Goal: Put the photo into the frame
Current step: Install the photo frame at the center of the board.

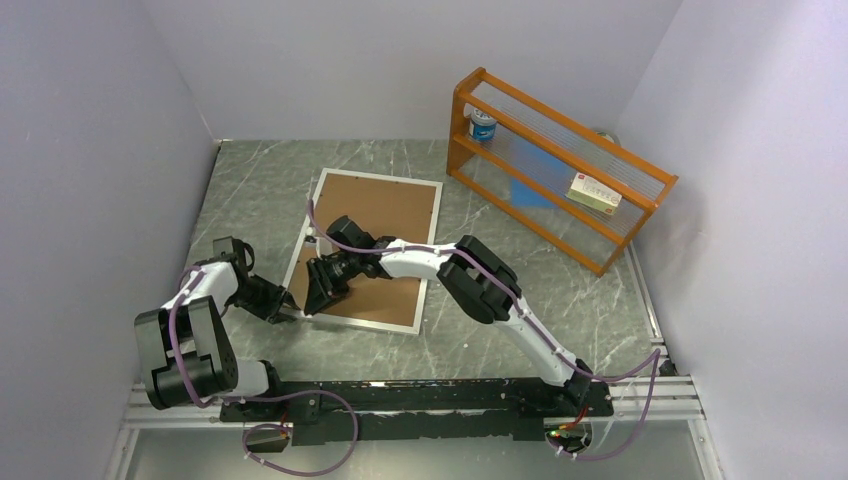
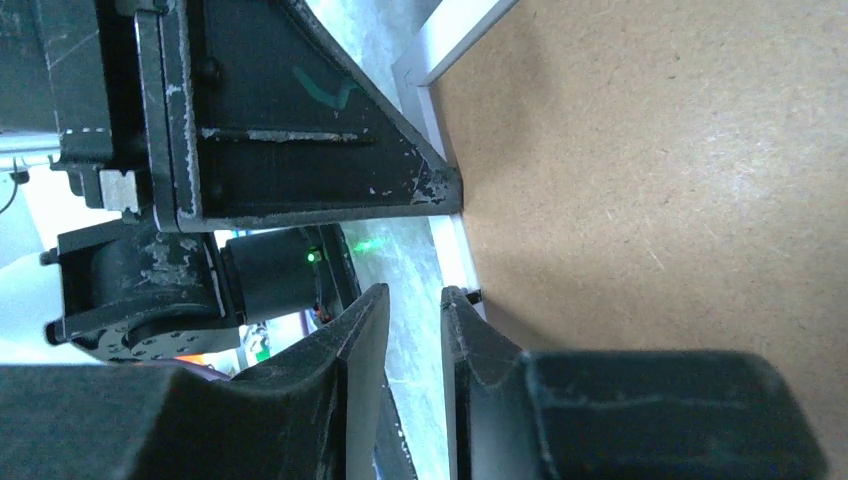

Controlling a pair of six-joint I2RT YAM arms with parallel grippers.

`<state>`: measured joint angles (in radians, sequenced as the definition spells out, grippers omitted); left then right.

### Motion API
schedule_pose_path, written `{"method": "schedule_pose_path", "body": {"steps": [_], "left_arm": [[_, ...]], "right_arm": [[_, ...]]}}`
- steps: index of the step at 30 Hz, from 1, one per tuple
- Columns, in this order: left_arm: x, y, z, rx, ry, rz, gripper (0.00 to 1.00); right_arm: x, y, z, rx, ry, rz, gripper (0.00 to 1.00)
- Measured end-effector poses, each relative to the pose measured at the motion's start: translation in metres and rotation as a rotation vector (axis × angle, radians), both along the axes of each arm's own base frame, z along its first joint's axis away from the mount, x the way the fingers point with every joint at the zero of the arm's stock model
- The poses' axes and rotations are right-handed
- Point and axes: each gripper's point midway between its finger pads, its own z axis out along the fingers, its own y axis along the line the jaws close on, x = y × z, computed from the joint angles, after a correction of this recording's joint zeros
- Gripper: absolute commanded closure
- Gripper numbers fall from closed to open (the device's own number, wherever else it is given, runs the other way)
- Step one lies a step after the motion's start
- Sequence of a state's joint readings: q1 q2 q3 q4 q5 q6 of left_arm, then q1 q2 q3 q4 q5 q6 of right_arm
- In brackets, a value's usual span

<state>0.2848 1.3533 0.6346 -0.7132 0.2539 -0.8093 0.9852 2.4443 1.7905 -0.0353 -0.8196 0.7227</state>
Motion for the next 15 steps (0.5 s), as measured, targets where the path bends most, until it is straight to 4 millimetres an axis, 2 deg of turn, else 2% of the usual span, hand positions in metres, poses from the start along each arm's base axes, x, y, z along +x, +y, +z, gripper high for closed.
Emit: {"method": "schedule_pose_path", "body": {"steps": [15], "left_arm": [[0.0,-0.0001,-0.0007,-0.004,0.014,0.024,0.67]], "right_arm": [[0.0068,0.0007,-0.004,-0.007,0.0,0.004,0.66]]}}
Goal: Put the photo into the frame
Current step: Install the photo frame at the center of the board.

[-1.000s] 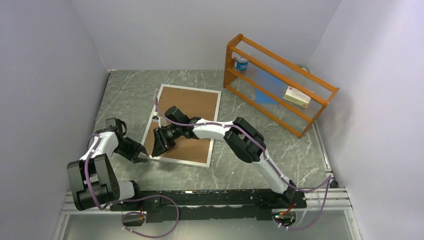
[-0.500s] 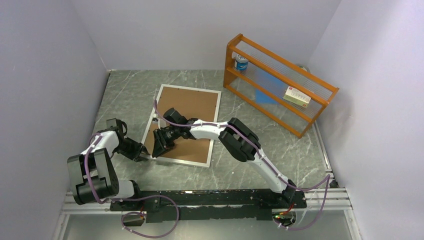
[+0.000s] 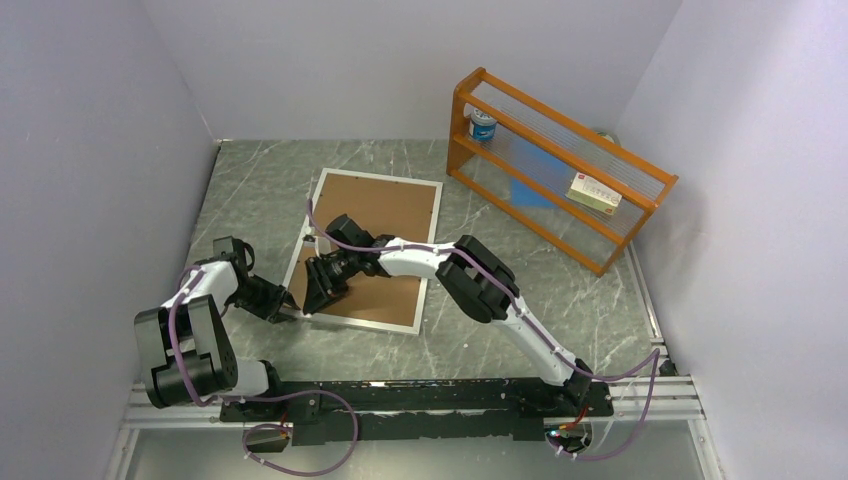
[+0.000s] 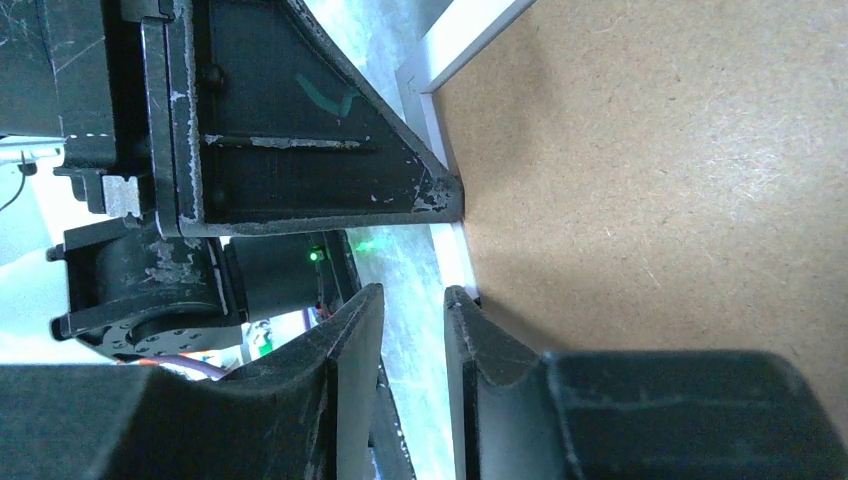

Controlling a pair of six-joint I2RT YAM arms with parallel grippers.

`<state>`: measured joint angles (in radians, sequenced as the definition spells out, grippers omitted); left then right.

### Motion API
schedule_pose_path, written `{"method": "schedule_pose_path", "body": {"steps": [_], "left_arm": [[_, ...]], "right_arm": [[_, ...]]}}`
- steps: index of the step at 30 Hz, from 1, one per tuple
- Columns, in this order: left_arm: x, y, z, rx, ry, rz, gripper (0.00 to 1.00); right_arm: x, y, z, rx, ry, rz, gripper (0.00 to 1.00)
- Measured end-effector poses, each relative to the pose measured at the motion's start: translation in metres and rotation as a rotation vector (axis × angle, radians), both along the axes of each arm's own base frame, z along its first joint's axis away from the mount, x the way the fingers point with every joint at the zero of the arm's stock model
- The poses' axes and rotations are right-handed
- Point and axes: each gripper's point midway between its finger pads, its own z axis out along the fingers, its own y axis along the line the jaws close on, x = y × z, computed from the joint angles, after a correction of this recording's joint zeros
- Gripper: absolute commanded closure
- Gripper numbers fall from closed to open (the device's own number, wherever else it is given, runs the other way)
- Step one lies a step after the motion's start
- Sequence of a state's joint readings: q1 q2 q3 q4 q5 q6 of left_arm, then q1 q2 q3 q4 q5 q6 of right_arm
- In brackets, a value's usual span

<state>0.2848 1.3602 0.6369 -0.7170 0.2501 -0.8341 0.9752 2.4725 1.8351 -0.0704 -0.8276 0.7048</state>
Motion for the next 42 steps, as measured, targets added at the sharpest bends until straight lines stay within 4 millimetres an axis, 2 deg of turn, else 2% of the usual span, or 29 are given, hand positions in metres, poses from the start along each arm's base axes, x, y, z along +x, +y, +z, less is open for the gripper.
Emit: {"method": "schedule_pose_path", "body": {"steps": [7,14,17,22,25,27,29,32,35,38,42], "left_arm": [[0.0,0.0,0.0,-0.003,0.005,0.0,0.67],[0.0,0.0,0.0,-0.004,0.004,0.0,0.68],[0.0,-0.001,0.0,-0.005,0.003,-0.002,0.67],[0.001,0.001,0.002,0.01,-0.018,-0.017,0.6],[0.005,0.004,0.011,0.04,-0.075,-0.03,0.55],[0.01,0.006,0.022,0.061,-0.138,-0.035,0.53],[0.015,0.008,0.031,0.079,-0.193,-0.039,0.58],[0.019,0.009,0.039,0.093,-0.236,-0.042,0.65],[0.017,0.009,0.036,0.09,-0.223,-0.04,0.73],[0.014,0.008,0.028,0.079,-0.18,-0.038,0.76],[0.007,0.007,0.014,0.061,-0.114,-0.038,0.78]], "right_arm": [[0.006,-0.005,-0.001,-0.006,0.013,-0.006,0.65],[0.033,-0.018,-0.006,-0.036,0.018,-0.067,0.63],[0.038,-0.02,-0.006,-0.046,0.011,-0.087,0.62],[0.045,-0.032,-0.003,-0.093,-0.06,-0.163,0.62],[0.049,-0.037,-0.001,-0.111,-0.1,-0.18,0.66],[0.048,-0.037,-0.002,-0.113,-0.119,-0.172,0.7],[0.046,-0.035,-0.001,-0.112,-0.134,-0.16,0.75],[0.031,-0.027,0.002,-0.106,-0.143,-0.122,0.83],[0.011,-0.014,0.012,-0.073,-0.144,-0.068,0.85],[-0.006,0.0,0.02,-0.038,-0.143,-0.018,0.85],[-0.015,0.007,0.014,-0.034,-0.131,0.011,0.85]]}}
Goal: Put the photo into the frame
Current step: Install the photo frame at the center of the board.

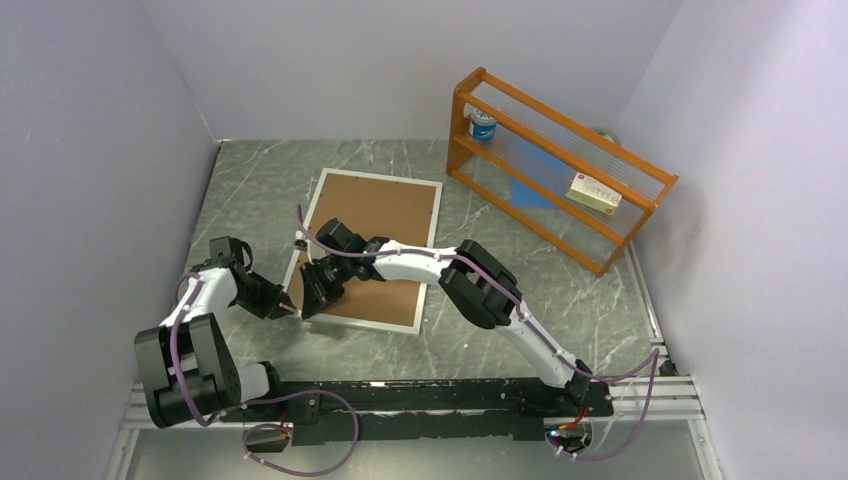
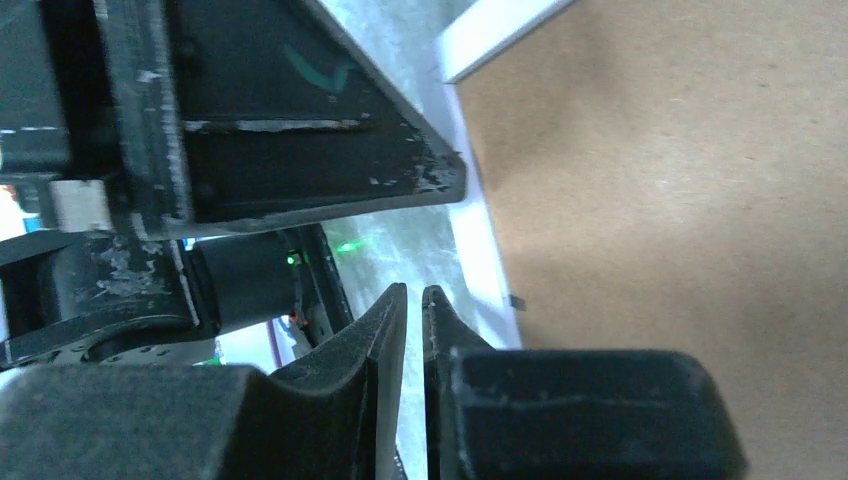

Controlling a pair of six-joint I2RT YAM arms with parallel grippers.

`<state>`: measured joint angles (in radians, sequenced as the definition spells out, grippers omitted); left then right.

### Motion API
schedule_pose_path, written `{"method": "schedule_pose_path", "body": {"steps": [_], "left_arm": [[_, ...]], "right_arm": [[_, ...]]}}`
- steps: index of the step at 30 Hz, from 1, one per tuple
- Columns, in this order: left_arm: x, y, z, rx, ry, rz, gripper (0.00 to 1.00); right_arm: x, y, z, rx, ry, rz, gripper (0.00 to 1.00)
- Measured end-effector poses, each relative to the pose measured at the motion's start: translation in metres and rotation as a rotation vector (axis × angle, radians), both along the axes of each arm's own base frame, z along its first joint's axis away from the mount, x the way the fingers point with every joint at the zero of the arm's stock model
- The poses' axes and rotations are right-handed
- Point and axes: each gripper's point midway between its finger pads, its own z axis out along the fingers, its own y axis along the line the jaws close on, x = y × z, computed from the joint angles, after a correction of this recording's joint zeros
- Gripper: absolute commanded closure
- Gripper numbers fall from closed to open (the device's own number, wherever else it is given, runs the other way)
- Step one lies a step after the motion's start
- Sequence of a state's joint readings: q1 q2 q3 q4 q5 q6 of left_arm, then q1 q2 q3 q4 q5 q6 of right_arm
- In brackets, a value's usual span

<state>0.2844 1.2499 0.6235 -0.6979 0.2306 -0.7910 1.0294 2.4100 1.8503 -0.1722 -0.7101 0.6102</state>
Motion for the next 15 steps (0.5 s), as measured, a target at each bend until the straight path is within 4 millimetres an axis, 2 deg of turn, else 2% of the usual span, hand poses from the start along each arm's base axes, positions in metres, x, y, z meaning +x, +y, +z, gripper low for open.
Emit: {"method": "schedule_pose_path", "body": {"steps": [5,15], "left_arm": [[-0.002,-0.003,-0.004,-0.026,0.024,0.005,0.8],[-0.002,-0.003,-0.005,-0.03,0.046,0.014,0.83]], "right_arm": [[0.005,-0.005,-0.017,-0.029,0.028,-0.014,0.84],[0.01,-0.004,-0.017,-0.03,0.028,-0.023,0.8]]}}
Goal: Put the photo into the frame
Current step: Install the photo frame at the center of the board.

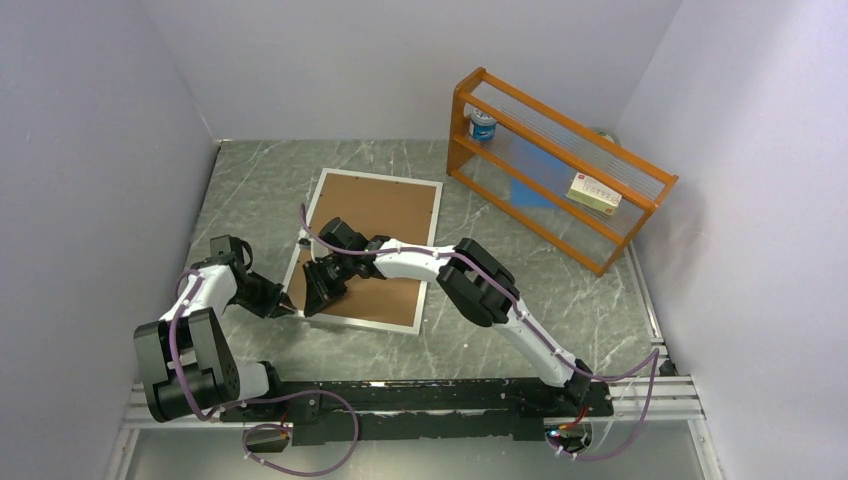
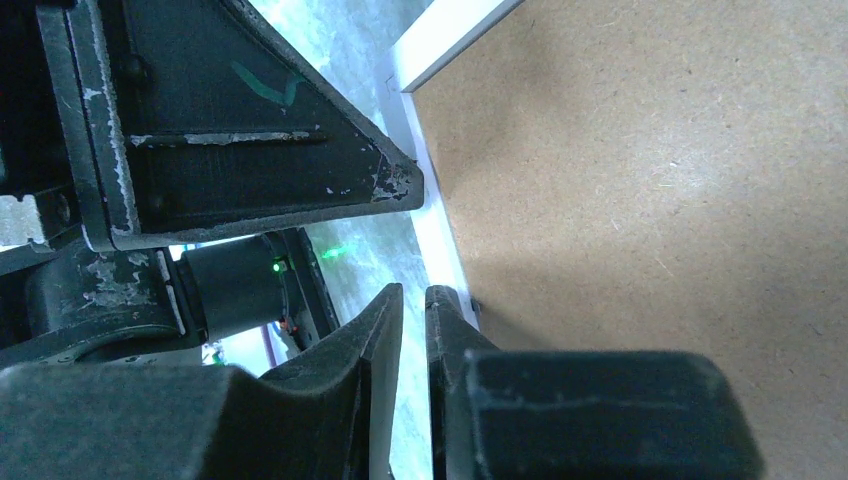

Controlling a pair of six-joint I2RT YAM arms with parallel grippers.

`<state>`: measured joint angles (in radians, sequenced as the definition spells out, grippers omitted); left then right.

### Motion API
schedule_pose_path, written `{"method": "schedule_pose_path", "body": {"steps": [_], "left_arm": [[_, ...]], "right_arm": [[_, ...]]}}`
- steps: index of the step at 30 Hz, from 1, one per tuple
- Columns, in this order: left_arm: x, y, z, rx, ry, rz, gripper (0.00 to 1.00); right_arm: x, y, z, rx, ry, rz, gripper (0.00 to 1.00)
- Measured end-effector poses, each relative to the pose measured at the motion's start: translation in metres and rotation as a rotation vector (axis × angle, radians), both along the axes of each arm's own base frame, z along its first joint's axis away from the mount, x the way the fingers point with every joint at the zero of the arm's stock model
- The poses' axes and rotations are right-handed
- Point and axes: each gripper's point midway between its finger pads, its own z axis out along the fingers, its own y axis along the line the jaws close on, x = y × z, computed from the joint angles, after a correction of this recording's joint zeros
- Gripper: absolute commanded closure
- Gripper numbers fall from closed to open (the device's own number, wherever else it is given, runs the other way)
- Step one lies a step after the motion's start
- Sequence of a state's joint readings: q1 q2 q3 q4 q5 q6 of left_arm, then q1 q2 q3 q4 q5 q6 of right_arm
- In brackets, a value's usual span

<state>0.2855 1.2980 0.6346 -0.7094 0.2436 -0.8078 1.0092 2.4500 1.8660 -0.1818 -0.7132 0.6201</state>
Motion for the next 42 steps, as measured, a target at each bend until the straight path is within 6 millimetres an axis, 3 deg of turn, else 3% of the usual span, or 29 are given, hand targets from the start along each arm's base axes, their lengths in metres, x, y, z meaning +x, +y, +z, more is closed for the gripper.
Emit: {"method": "schedule_pose_path", "body": {"steps": [7,20,25,29,36,39,42], "left_arm": [[-0.001,0.001,0.0,0.005,0.007,0.008,0.84],[-0.002,0.001,-0.001,0.011,0.012,0.009,0.87],[-0.002,0.001,-0.001,0.012,0.013,0.009,0.87],[-0.002,0.001,0.0,0.012,0.013,0.007,0.87],[-0.001,0.001,0.001,0.016,0.004,0.002,0.85],[0.001,0.002,0.002,0.023,-0.018,-0.012,0.84],[0.003,0.0,0.005,0.024,-0.062,-0.031,0.79]], "right_arm": [[0.002,-0.001,-0.002,-0.013,-0.013,-0.006,0.8],[0.029,-0.009,-0.006,-0.028,-0.039,-0.069,0.8],[0.029,-0.009,-0.006,-0.028,-0.04,-0.069,0.77],[0.028,-0.009,-0.005,-0.025,-0.039,-0.067,0.69],[0.035,-0.017,0.008,-0.059,-0.1,-0.105,0.59],[0.034,-0.035,0.023,-0.077,-0.136,-0.123,0.63],[0.027,-0.054,0.043,-0.074,-0.172,-0.118,0.74]]}}
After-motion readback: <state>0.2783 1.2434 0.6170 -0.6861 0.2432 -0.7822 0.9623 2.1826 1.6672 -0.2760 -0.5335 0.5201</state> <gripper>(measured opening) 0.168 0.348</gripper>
